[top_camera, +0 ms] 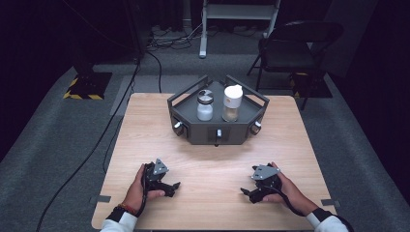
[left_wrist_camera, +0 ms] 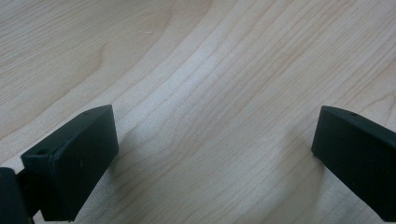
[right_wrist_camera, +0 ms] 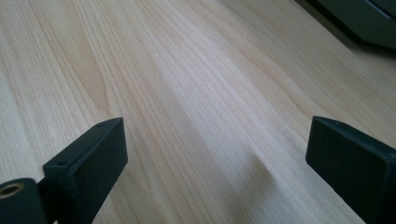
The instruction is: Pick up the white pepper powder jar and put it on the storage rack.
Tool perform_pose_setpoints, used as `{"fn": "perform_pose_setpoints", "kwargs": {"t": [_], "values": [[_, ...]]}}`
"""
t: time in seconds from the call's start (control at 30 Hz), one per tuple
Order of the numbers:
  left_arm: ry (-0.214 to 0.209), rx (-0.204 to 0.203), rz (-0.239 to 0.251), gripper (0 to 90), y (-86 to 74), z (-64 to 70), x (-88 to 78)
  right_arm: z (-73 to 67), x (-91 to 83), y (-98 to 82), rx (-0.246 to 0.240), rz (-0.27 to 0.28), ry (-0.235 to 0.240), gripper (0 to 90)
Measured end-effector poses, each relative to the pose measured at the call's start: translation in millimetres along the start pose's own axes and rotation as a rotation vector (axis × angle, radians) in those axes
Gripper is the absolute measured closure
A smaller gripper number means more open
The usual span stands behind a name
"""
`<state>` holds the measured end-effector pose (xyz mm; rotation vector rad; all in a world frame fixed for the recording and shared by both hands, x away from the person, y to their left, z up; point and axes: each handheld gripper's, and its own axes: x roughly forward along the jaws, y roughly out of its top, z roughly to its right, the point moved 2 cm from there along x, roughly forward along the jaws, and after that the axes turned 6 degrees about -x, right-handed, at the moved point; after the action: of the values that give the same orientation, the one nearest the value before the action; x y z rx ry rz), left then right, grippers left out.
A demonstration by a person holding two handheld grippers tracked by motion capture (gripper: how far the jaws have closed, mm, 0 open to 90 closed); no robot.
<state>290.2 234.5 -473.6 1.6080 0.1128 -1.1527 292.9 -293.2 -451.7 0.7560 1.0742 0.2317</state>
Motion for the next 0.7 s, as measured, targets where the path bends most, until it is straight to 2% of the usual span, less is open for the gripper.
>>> {"fn": "perform_pose_setpoints", "kwargs": {"t": [0.33,0.7], "values": [[-0.001,0.0,0.0,0.0,0.0,-0.1,0.0,1.9,1.0,-3.7,0.012,-0.017,0.013,5.4],[0.0,0.0,0.0,0.0,0.0,0.0,0.0,9.5,3.2,-8.3,0.072,-0.018,0.032,1.2]]}}
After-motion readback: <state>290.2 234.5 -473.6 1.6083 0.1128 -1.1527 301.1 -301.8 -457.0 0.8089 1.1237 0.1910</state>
